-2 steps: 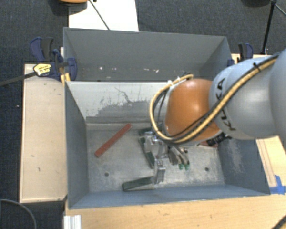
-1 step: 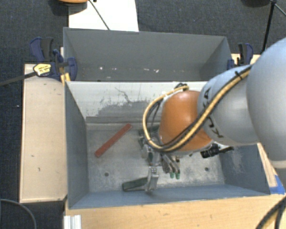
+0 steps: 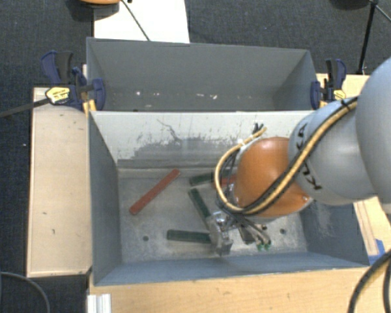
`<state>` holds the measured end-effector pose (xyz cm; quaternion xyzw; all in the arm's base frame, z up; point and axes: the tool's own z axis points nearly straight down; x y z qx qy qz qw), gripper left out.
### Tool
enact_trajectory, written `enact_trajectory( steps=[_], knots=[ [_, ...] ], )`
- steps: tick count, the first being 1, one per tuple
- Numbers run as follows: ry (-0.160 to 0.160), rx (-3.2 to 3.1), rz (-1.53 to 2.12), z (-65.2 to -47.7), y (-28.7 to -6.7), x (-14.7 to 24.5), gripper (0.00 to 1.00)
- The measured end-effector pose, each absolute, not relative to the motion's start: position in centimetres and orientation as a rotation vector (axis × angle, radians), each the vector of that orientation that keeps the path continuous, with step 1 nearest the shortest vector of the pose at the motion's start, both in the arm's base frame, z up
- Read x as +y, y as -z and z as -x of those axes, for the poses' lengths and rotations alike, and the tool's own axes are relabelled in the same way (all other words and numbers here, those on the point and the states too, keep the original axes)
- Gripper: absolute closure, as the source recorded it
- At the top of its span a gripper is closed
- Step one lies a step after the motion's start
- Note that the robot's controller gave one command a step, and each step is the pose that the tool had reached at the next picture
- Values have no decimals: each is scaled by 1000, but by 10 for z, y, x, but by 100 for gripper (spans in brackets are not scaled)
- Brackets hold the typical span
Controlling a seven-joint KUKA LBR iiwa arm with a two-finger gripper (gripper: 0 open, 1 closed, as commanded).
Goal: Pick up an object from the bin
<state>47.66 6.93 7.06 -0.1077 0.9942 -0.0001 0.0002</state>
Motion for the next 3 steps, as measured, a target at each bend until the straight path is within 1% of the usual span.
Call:
enact_trajectory(
  steps=[1, 2, 3],
  knots=[
    [-2, 3108, 329, -481, -73, 70, 0],
    [-2, 3109, 327, -481, -73, 70, 0],
    [2, 3140, 143, -486, -93, 91, 0]
  ],
)
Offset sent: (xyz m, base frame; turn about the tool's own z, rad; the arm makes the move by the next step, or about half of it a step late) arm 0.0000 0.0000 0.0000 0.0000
